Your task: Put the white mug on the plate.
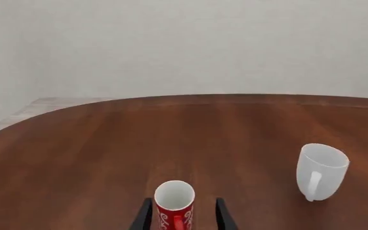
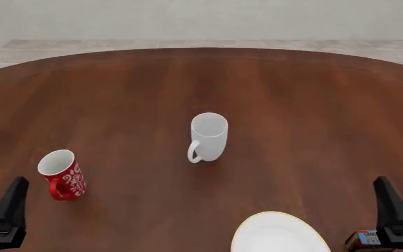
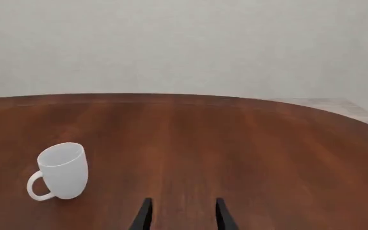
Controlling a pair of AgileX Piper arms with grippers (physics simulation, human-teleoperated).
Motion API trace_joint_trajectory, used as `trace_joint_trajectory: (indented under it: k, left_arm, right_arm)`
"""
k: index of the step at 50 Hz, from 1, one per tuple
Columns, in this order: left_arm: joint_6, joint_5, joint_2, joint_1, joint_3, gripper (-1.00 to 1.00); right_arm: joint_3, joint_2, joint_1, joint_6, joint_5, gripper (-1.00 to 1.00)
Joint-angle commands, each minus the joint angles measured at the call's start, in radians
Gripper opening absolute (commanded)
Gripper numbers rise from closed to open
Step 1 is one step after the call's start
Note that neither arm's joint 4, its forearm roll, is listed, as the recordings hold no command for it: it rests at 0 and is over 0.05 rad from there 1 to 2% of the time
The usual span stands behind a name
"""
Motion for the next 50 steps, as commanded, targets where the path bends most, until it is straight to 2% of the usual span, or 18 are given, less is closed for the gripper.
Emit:
trace_joint_trajectory:
  k: [1,31,32,33,34,36,38,41,43,45,48,50]
  left_arm:
    - [0.001,0.0,0.004,-0.008,-0.003,1.0]
    - [-0.002,-0.023,0.031,-0.007,-0.003,1.0]
    - [-0.023,-0.041,0.065,-0.016,-0.002,1.0]
    - [-0.059,-0.104,0.189,-0.029,-0.002,1.0]
    - [-0.028,-0.113,0.206,-0.006,-0.007,1.0]
    - [-0.05,-0.054,0.171,-0.037,-0.043,1.0]
    - [-0.046,-0.04,0.171,-0.036,-0.056,1.0]
    - [-0.03,-0.011,0.231,-0.061,-0.104,1.0]
    - [-0.058,0.003,0.315,-0.067,-0.145,1.0]
    - [0.01,0.04,0.297,-0.074,-0.176,1.0]
    - [-0.014,0.071,0.381,-0.088,-0.221,1.0]
    - [0.01,0.091,0.355,-0.097,-0.236,1.0]
  right_arm:
    - [-0.002,-0.003,0.005,0.006,0.005,1.0]
    - [-0.002,-0.004,0.004,0.006,0.005,1.0]
    - [-0.002,-0.004,0.005,0.006,0.005,1.0]
    - [-0.002,-0.004,0.005,0.006,0.005,1.0]
    - [-0.002,-0.004,0.005,0.006,0.005,1.0]
    - [-0.002,-0.004,0.005,0.006,0.005,1.0]
    - [-0.002,-0.003,0.005,0.007,0.005,1.0]
    - [-0.002,-0.004,0.005,0.006,0.005,1.0]
    - [-0.002,-0.004,0.005,0.006,0.005,1.0]
    - [-0.002,-0.004,0.005,0.006,0.005,1.0]
    - [-0.002,-0.003,0.005,0.006,0.005,1.0]
    - [-0.002,-0.004,0.005,0.006,0.005,1.0]
